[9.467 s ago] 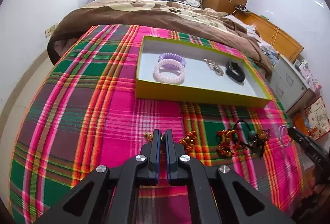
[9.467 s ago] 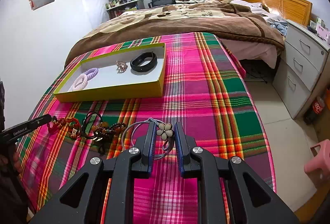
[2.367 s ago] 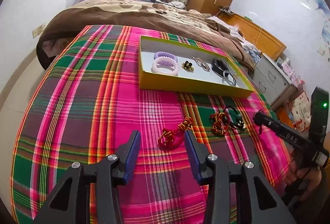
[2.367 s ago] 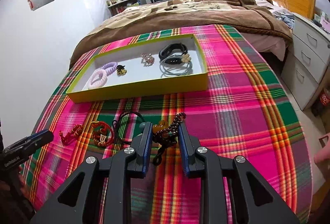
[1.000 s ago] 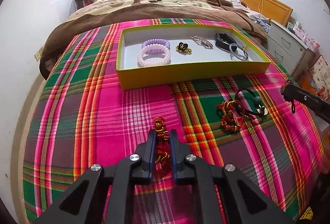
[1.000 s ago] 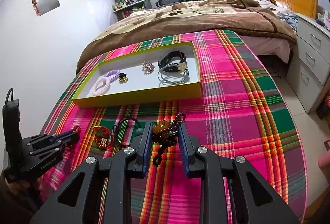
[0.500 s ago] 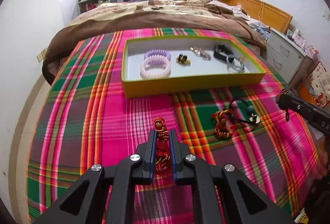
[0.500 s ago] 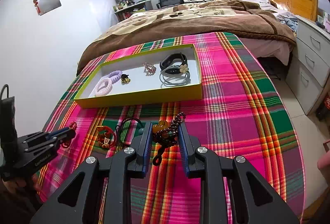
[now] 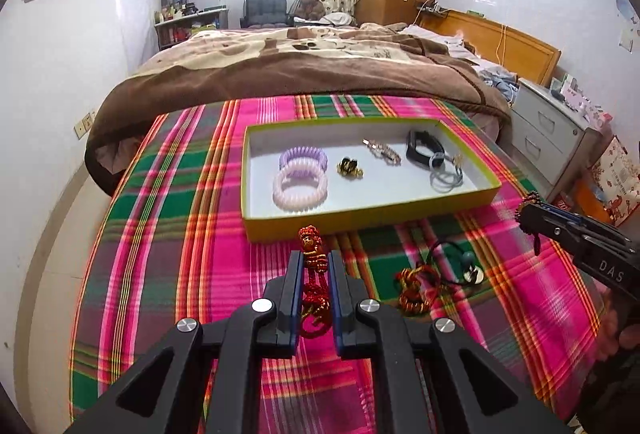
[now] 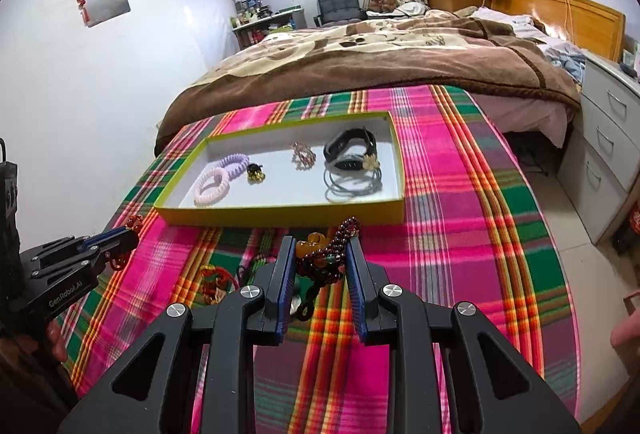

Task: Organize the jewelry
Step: 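Carry the red tassel with the left tool while the right tool carries the beaded tie over the tray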

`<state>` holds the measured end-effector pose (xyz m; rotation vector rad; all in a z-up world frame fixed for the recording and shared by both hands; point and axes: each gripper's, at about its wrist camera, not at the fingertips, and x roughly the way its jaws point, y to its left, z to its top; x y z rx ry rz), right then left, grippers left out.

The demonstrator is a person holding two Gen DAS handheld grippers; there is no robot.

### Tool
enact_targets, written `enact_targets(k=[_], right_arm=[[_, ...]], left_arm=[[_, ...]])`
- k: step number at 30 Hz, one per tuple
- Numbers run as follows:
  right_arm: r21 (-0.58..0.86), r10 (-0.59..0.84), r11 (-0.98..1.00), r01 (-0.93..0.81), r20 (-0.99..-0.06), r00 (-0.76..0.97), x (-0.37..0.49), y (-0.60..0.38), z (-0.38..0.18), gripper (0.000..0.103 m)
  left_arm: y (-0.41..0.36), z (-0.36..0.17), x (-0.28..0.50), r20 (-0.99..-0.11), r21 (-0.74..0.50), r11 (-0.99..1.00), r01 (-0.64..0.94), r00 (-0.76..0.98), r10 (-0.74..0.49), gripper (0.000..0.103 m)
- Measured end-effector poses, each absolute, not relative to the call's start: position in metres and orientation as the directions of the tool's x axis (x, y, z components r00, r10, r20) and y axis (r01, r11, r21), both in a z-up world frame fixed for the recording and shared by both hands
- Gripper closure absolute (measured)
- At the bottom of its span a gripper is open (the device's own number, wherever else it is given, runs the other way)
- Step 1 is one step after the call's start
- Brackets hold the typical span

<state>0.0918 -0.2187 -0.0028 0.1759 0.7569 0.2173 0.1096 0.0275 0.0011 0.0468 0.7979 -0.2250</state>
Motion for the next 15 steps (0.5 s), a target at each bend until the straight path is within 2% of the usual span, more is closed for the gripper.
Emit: enact_targets(k=[15], right_arm=[[0.186, 0.283, 0.959, -0.214, -0.661, 0.695, 0.146, -0.193, 0.005, 0.078]], left_arm=[[0.03, 0.014, 0.167, -0.696, -0.109, 0.974, 0.197, 0.685, -0.216, 0.091]])
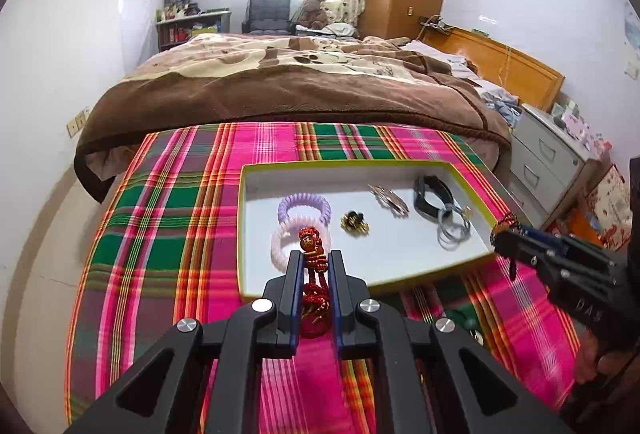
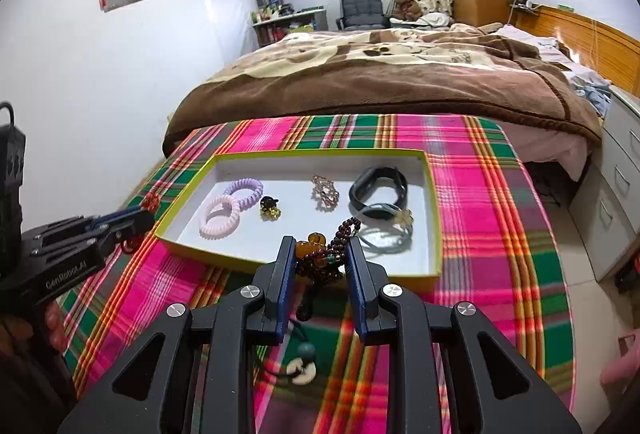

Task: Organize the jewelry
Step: 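Carry the red tassel with the left tool while the right tool carries the beaded tie over the tray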

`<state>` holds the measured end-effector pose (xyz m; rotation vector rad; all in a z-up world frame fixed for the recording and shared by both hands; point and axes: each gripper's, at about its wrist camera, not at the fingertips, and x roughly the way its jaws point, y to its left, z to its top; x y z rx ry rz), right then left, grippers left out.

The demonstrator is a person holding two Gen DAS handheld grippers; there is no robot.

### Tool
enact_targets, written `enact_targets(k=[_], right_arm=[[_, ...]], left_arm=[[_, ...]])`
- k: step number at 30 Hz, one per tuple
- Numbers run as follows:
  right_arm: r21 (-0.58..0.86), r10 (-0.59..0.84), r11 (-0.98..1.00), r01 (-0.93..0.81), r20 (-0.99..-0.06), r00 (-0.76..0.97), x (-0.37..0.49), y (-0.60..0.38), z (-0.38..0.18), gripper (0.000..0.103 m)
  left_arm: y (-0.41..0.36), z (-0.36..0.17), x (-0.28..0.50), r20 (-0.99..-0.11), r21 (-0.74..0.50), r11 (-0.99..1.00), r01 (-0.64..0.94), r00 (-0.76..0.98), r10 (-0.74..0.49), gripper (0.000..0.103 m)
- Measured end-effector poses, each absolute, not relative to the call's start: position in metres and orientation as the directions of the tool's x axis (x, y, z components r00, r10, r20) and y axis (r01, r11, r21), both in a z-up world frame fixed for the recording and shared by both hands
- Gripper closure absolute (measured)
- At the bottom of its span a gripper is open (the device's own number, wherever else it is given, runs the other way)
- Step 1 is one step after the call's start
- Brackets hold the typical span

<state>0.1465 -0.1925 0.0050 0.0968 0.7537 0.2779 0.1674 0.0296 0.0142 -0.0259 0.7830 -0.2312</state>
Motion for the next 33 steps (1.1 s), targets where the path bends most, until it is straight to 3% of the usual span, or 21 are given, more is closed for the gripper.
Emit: enact_targets(k=[18, 33], right_arm=[[0.129, 0.265, 0.957, -0.259, -0.749, 0.607, 0.211, -0.165, -0.035, 0.078], [0.068, 0.22, 0.962, -0.266, -0.769, 0.6, 0.22, -0.157, -0.046, 0.078]], left_arm=[[0.023, -0.021, 0.224, -0.754, -0.107, 0.977, 0.185, 0.625, -0.201, 0.091], [0.025, -0.039, 0.233, -0.783, -0.119, 0.978, 0.172, 0.59, -0.199, 0.091]])
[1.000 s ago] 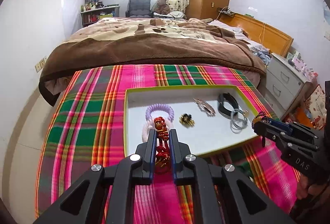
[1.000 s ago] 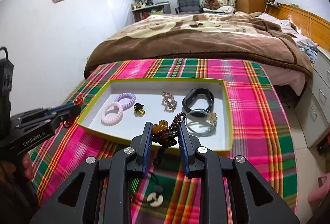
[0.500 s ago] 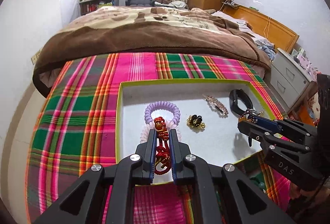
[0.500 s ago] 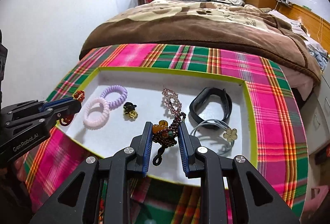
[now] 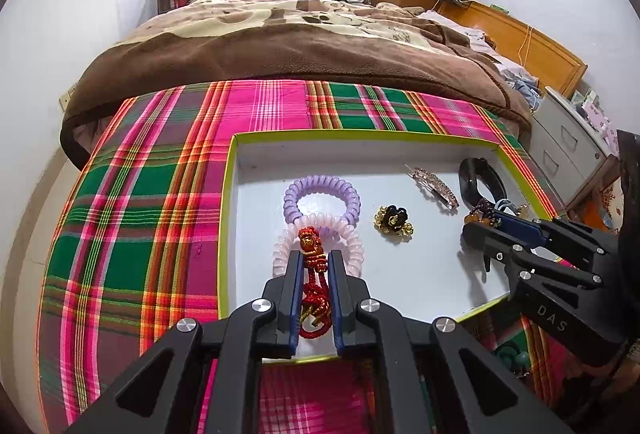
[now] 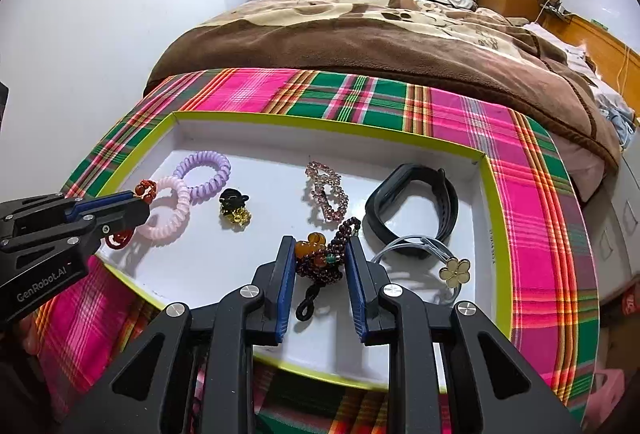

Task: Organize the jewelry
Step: 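Carry the red tassel with the left tool while the right tool carries the beaded tie over the tray, then open the left tool to drop the red tassel while the right tool releases the beaded tie in the tray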

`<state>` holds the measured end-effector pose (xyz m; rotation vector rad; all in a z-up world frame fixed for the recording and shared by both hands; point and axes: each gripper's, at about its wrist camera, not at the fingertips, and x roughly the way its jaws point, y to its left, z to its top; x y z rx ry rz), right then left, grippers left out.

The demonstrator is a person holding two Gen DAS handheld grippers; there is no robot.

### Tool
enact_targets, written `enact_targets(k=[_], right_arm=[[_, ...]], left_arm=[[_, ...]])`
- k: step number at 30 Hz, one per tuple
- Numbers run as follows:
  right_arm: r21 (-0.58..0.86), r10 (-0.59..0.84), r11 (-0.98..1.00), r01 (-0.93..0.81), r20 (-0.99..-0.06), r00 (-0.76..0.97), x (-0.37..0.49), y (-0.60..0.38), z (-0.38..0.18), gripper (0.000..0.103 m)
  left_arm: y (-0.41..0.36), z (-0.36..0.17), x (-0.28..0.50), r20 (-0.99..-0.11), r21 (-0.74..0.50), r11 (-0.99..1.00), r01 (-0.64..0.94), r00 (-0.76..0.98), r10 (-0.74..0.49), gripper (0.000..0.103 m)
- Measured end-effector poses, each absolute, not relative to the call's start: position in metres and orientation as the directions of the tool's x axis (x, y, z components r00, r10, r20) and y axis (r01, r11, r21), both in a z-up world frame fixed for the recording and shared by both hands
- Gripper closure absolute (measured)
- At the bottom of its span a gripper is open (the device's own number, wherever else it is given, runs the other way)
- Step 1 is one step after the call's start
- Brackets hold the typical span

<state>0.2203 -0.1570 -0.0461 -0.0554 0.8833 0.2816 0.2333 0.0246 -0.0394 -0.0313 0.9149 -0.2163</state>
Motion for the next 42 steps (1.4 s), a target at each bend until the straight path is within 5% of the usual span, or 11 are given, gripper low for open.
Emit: enact_targets(k=[17, 22, 42], right_arm=[[0.048, 0.201, 0.965, -0.259, -0.769, 0.607, 0.218, -0.154, -0.046, 0.074], [0.05, 0.205, 0.964, -0.262, -0.767, 0.608, 0.216, -0.154, -0.045, 0.069], [0.095, 0.241, 0.963, -0.254, -0.727, 0.643, 0.193, -0.163, -0.025, 0.055]], left_arm=[[0.022, -0.041, 0.23, -0.79, -0.105, 0.981, 0.161, 0.585, -0.18, 0.089], [0.022, -0.039, 0.227, -0.787, -0.102, 0.981, 0.164, 0.589, -0.181, 0.079], [0.023, -0.014, 0.196, -0.75, -0.122, 0.976, 0.18, 0.628, -0.209, 0.063]])
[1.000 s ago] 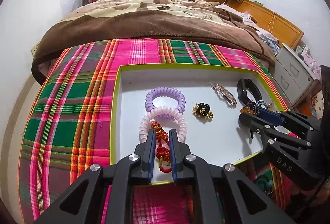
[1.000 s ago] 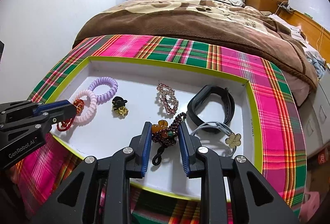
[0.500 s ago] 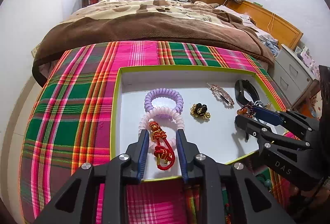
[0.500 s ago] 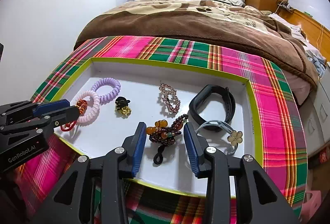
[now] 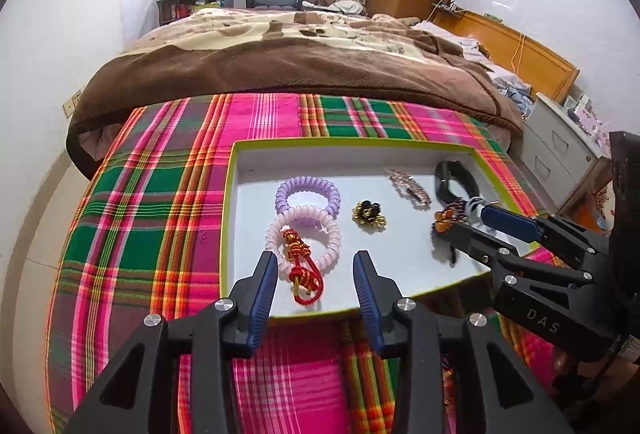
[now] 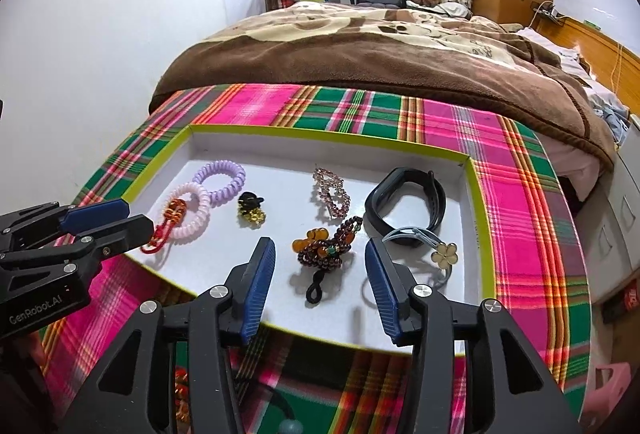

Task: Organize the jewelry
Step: 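Open the left tool to drop the red tassel while the right tool releases the beaded tie in the tray, then grasp the black cord with the green bead with the right tool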

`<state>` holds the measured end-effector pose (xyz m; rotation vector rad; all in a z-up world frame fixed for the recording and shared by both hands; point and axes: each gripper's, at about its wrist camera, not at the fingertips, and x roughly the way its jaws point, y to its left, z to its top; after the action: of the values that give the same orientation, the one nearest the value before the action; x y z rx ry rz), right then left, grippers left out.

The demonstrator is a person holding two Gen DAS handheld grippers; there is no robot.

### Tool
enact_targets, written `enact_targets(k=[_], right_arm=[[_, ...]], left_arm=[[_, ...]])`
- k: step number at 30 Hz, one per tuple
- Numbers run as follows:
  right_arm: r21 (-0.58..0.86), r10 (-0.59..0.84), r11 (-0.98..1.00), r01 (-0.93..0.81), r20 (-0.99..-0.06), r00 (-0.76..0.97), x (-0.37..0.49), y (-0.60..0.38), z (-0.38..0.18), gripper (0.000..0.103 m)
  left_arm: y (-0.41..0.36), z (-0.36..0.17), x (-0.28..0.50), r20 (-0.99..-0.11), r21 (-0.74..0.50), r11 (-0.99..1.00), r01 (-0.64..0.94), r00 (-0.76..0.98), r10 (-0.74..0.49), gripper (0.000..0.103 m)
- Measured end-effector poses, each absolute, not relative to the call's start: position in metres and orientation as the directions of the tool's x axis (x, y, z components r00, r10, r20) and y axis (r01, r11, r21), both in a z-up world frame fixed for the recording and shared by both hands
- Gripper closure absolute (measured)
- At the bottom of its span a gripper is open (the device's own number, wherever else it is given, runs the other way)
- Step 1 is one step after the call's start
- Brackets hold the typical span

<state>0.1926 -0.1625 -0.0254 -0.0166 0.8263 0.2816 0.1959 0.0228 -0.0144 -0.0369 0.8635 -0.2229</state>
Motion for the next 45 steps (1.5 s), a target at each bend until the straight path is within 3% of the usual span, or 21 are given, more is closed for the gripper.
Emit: enact_targets(k=[3, 21, 45], right_arm=[[0.109, 0.252, 0.962, -0.252, -0.712, 0.656, 0.181, -0.166, -0.018, 0.055], [0.148, 0.278, 0.959, -0.242, -0.662, 0.696, 0.116, -0.192, -0.001, 0.047], [0.158, 0.251, 0.965, -0.208, -0.786, 0.565, 0.115, -0.18, -0.056, 0.046]], left_arm=[[0.025, -0.006, 0.183, -0.735, -0.138, 0.974, 0.181, 0.641, -0.223, 0.054], [0.035, 0.014, 0.107, -0.685, -0.166, 0.975, 0.15, 0.693, -0.223, 0.053], [0.062, -0.016, 0.058, -0.706, -0.233, 0.965, 0.124, 0.661, -0.255, 0.053]])
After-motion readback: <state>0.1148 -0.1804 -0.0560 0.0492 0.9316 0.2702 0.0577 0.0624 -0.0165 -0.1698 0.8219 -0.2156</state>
